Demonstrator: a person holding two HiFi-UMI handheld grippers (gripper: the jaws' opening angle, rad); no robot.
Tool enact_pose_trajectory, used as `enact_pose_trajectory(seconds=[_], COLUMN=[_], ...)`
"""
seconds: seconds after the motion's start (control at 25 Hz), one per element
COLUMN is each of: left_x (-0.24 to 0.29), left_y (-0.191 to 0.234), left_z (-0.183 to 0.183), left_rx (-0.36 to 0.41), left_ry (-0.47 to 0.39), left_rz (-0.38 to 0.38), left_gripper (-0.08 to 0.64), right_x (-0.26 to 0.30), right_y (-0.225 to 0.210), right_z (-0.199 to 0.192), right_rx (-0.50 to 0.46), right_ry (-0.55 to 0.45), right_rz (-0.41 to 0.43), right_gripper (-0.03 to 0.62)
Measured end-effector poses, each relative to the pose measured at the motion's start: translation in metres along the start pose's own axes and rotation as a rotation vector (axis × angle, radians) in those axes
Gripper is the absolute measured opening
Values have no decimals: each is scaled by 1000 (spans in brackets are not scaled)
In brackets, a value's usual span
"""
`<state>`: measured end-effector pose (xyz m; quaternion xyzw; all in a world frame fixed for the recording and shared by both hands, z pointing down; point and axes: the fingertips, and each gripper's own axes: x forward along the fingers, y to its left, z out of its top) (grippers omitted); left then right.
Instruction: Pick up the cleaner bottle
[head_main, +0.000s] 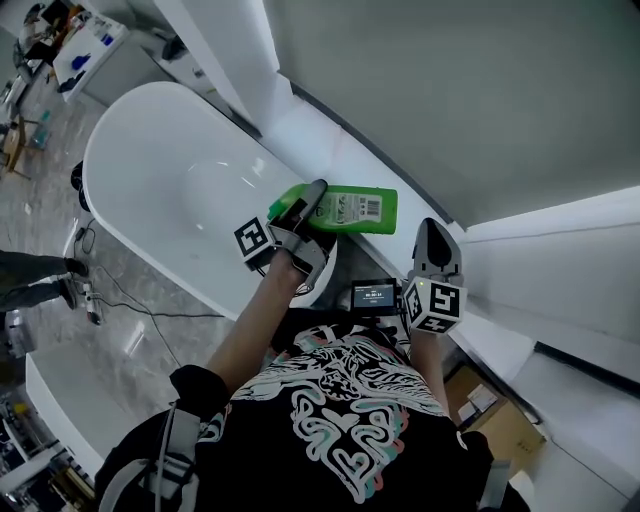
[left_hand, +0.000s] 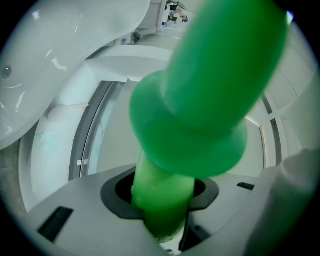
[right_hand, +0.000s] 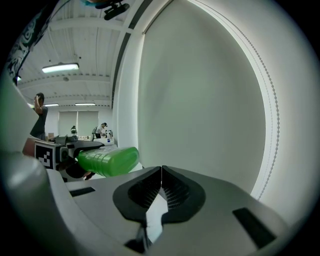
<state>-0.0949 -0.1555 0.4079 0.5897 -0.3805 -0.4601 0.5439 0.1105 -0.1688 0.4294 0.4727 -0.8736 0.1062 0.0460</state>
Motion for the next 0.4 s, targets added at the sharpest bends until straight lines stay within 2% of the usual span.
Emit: enact_pose_trajectory(seconds=[0.4], left_x=[0], left_y=[0], left_z=[3], left_rx=[-5], left_ry=[12], left_rz=[-6], left_gripper=[184], right_x=[1], right_y=[4], right_z=[-7], right_rx=[8], right_ry=[2], right_rz=[-4], right_gripper=[28])
